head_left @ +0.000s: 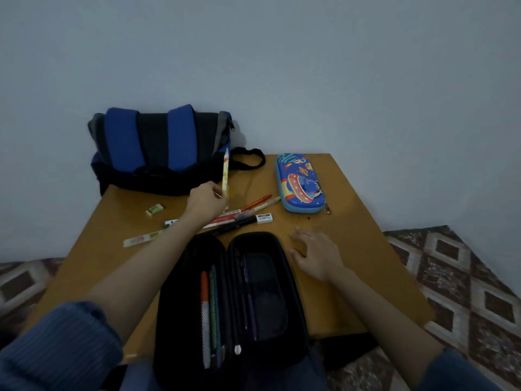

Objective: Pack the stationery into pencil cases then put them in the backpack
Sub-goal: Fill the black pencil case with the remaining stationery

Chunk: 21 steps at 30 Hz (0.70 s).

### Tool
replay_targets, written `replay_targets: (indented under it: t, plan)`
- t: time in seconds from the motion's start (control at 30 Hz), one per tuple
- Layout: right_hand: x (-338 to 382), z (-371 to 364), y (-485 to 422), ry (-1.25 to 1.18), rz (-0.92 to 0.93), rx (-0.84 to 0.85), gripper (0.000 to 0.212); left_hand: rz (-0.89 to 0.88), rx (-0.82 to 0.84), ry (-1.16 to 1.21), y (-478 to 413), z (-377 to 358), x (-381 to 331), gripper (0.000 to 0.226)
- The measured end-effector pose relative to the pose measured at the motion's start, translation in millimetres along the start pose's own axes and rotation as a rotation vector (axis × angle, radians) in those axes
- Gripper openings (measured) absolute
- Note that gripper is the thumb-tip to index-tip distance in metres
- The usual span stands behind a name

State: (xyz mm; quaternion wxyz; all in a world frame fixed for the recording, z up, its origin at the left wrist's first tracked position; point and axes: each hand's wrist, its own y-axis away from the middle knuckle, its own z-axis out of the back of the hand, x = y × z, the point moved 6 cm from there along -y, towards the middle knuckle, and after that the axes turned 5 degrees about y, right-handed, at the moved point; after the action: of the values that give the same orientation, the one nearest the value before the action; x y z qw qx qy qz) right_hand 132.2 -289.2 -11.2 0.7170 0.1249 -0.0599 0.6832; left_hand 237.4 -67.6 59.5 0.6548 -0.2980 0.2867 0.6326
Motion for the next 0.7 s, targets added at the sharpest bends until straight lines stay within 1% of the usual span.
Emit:
replay_targets:
  t: [0.07, 0.1, 0.17, 0.3, 0.33, 0.43, 0.5, 0.6, 0.7]
  plan:
    - [6, 8, 0, -0.012, -0.02, 0.038, 0.051, 0.04, 0.024, 0.025, 22, 18, 11, 0.026]
    - [8, 13, -1, -0.033, -0.032, 0.033, 0.053, 0.068, 0.045, 0.038, 32, 24, 17, 0.026]
    - [16, 21, -2, -0.093, -0.04, -0.003, 0.059, 0.116, 0.097, 0.063, 55, 33, 29, 0.021]
    - [51, 23, 6, -0.113, 0.041, -0.038, 0.06, 0.16, 0.113, 0.087, 100, 48, 47, 0.013]
    - [60, 21, 10, -0.104, 0.076, -0.046, 0.06, 0.162, 0.115, 0.075, 108, 50, 51, 0.013]
    - [84, 15, 21, -0.085, 0.167, -0.08, 0.06, 0.188, 0.125, -0.035, 131, 51, 65, 0.021]
    - [96, 11, 27, -0.054, 0.207, -0.06, 0.059, 0.198, 0.129, -0.136, 141, 50, 71, 0.019]
    - [103, 5, 30, 0.03, 0.216, 0.003, 0.056, 0.212, 0.142, -0.149, 148, 46, 75, 0.01]
    - [101, 3, 31, 0.105, 0.184, 0.014, 0.05, 0.278, 0.187, -0.105, 152, 40, 77, 0.031]
